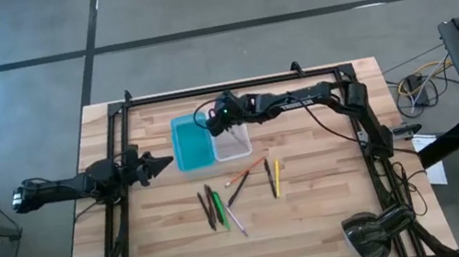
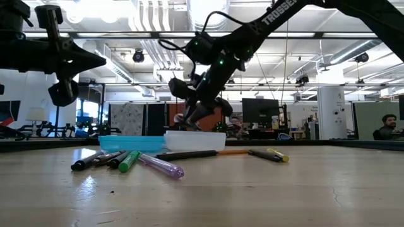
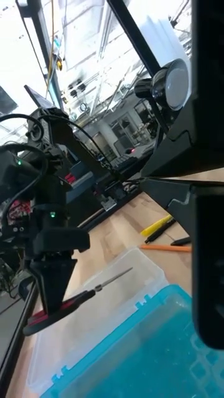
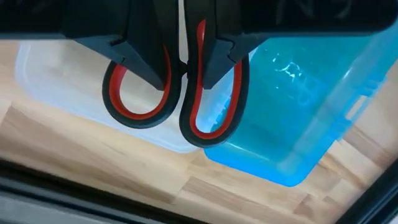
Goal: Pick & place school supplies into a supply box
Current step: Put the scissors into the pencil box, then put the yellow pen into the pencil box
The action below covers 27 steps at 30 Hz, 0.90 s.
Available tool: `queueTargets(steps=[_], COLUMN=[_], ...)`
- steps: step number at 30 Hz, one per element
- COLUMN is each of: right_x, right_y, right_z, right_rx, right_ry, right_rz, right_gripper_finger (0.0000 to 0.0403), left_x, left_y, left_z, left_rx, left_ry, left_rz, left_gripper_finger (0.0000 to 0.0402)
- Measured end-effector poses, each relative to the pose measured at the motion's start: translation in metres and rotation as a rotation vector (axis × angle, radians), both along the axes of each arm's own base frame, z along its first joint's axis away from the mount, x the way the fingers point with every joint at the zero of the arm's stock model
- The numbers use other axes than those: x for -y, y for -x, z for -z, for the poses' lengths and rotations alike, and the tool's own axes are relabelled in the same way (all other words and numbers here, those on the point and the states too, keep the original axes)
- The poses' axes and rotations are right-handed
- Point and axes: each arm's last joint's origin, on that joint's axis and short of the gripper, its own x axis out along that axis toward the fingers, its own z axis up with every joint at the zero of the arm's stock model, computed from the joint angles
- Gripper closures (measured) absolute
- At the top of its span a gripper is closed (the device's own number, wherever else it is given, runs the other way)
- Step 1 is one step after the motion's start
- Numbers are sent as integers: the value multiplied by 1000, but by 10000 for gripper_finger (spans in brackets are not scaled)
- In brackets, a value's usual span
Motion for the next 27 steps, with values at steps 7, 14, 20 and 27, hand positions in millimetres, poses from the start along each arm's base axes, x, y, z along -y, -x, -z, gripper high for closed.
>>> queueTargets(steps=[7, 14, 20, 27], right_x=[-1, -12, -41, -74], right_y=[3, 7, 22, 71], right_z=[3, -10, -39, -54], right_rx=[-62, -115, -247, -375], right_ry=[-5, 41, 87, -254], right_rz=[-32, -101, -275, -103], right_gripper_finger=[252, 193, 190, 204], left_x=[0, 0, 1, 0], left_y=[0, 0, 0, -2], left_z=[-1, -9, -10, -1], left_rx=[10, 110, 120, 45], left_ry=[13, 79, 92, 162], left_rz=[-1, 1, 29, 4], left_gripper_finger=[401, 401, 401, 401])
